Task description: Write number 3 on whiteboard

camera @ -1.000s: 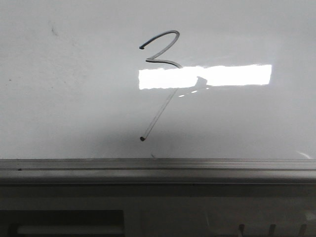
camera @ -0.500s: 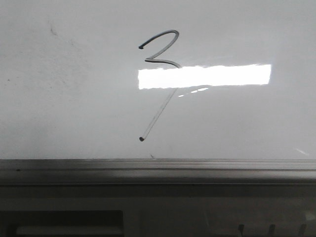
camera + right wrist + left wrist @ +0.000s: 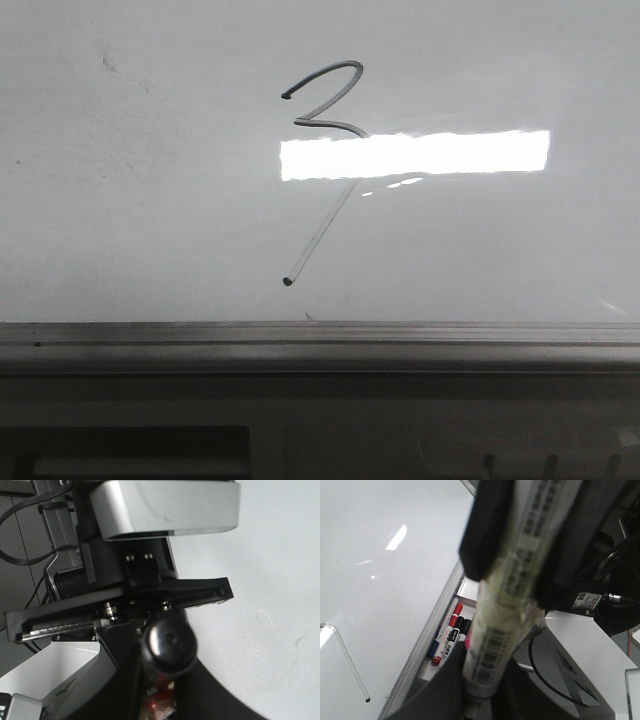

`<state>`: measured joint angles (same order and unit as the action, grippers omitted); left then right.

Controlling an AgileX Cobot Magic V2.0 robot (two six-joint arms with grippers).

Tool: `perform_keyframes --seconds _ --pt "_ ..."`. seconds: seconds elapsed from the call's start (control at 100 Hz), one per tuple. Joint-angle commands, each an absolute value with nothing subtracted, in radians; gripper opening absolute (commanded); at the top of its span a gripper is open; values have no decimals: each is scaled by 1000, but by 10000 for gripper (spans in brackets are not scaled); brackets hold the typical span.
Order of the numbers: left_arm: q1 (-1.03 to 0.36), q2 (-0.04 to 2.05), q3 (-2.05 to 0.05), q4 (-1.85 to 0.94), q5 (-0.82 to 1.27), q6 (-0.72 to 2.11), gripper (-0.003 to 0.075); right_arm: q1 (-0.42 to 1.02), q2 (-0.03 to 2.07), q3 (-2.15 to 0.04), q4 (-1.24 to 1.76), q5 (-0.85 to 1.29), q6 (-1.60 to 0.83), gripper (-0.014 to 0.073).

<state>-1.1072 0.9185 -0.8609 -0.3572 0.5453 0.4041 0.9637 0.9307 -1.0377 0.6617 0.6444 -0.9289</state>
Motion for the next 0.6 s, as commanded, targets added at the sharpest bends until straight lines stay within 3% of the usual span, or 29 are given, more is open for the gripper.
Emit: perform_keyframes --seconds 0.0,0.13,0.17,0.23,0.37,0.47,0.54,0.59 --pt "-1109 914 -897 -364 465 394 -20 966 925 -1072 709 630 -932 141" --pt "-1109 917 -897 -366 450 375 -21 955 925 -1072 692 588 -932 521" --pt "-1106 917 -894 -364 434 342 -21 943 922 -1072 677 569 -932 598" --pt "-1090 917 -884 -356 408 277 -21 908 904 -1072 650 556 -930 640" --pt "-993 917 -844 -323 399 112 -21 780 834 -1070 650 541 -909 607" --pt "-884 917 -793 -305 392 21 -21 684 784 -1065 648 546 -867 514" --pt "-805 926 -756 -305 364 -26 -21 626 755 -1054 648 551 -848 375" --pt "-755 941 -733 -310 337 -49 -21 589 735 -1037 648 551 -848 201"
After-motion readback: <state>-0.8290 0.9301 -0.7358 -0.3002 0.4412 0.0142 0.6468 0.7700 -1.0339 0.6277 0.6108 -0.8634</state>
